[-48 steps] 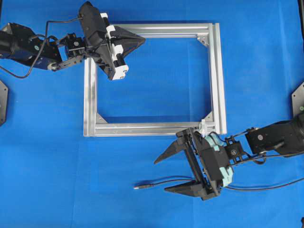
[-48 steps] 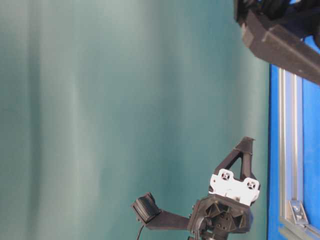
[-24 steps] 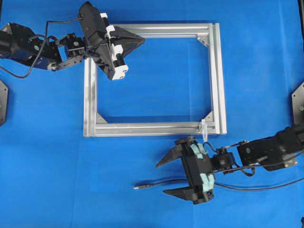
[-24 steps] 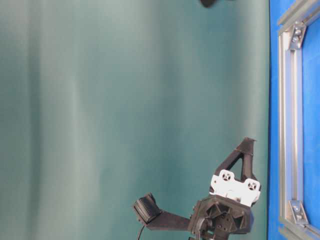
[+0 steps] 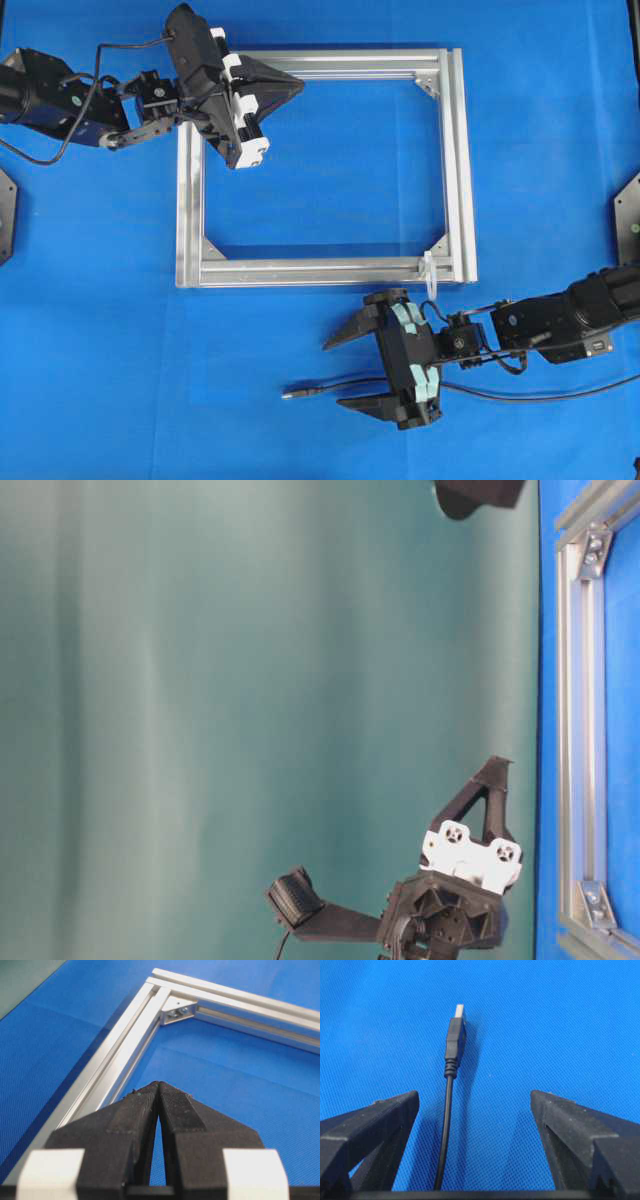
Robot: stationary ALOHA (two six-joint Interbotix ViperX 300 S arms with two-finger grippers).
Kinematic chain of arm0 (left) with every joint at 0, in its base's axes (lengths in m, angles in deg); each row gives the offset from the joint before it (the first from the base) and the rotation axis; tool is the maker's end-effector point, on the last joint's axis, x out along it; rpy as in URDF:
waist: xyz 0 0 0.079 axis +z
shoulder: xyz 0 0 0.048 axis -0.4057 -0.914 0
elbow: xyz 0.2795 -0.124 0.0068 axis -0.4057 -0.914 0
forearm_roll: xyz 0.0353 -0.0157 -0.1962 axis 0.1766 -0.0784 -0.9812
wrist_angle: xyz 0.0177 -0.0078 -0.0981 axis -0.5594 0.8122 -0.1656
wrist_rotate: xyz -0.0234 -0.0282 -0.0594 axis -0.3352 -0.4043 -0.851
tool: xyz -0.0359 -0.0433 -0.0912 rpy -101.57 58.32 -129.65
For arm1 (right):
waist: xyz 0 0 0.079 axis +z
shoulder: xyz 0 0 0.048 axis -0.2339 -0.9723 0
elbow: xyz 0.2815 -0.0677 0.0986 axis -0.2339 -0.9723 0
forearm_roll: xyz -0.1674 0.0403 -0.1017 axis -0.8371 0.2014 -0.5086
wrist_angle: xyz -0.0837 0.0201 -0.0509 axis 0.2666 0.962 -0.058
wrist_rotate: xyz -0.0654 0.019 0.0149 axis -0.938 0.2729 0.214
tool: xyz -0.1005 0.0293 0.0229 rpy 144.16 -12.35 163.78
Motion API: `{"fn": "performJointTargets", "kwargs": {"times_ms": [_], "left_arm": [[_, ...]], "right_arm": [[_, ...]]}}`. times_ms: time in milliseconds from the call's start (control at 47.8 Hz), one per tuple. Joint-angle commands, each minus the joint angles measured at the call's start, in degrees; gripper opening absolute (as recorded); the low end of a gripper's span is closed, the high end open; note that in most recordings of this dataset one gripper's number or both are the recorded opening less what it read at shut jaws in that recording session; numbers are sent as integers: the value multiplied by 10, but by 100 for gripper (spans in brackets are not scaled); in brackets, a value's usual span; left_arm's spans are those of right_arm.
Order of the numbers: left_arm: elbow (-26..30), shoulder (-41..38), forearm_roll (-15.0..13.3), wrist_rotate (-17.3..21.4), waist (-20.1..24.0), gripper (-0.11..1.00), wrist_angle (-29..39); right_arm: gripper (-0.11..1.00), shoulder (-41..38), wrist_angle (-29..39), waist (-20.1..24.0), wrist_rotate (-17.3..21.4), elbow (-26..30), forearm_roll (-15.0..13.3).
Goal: Insert the wire through the string loop located on the right side.
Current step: 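Close the right gripper on the cable just behind the USB plug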
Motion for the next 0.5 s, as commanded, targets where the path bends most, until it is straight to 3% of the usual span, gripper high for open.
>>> {"fn": "performJointTargets", "kwargs": {"times_ms": [0,126,314,481], "left_arm": [[4,18,2,0,2,0,-4],[4,18,2,0,2,0,-4],[4,18,2,0,2,0,-4],[4,18,3,0,2,0,-4]], "right_arm": [[87,8,-5,2,-1,9,6],[76,7,-3,2,-4,11,7],[24,4,0,4,-9,13,4],[6,4,2,4,-10,12,3]]}}
